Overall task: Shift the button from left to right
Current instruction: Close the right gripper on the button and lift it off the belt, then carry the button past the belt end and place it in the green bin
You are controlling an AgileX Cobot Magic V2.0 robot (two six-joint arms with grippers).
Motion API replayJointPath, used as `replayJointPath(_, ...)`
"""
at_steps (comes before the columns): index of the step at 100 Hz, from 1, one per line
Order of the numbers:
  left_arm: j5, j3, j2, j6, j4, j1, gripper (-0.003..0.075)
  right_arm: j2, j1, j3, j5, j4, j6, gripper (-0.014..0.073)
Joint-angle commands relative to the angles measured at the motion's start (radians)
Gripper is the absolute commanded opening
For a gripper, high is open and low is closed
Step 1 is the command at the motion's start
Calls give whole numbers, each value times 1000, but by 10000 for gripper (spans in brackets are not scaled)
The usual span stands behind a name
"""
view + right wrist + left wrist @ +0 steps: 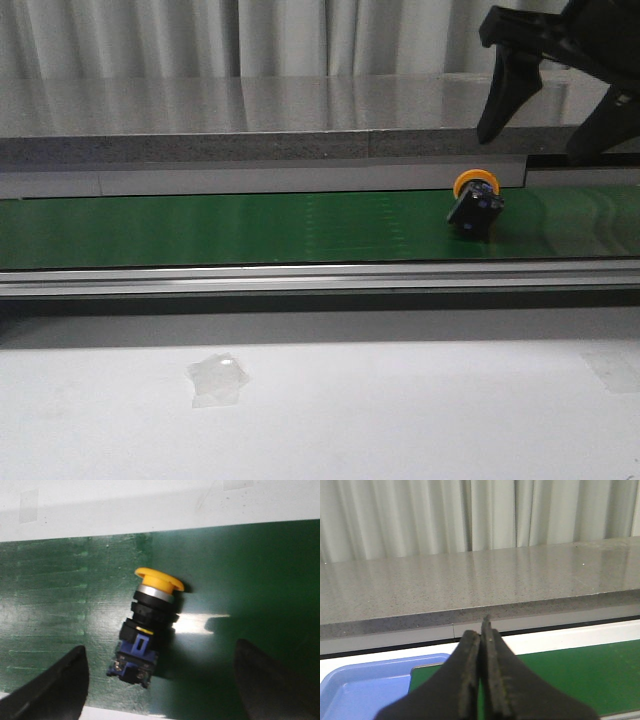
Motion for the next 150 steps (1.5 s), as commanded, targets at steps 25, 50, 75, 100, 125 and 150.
replayJointPath(25, -76, -26, 9, -3, -14, -9, -20, 55, 3, -46, -53, 27, -16, 594)
replayJointPath(50, -76, -26, 9, -3, -14, -9, -20, 89, 3, -46, -49, 28, -16, 467)
replayJointPath(75, -76, -26, 9, -3, -14, -9, -20, 90, 2, -46, -26, 27, -16, 230)
replayJointPath(100, -76, -26, 9, -3, -14, -9, -20, 32, -10, -49, 10, -102, -16, 230)
replayJointPath(125, -76, -26, 9, -3, -14, -9, -20, -34, -132, -121, 123, -269, -51, 230)
replayJointPath(150, -76, -26, 9, -3, -14, -9, -20, -47, -334, -139, 143, -320, -179, 230)
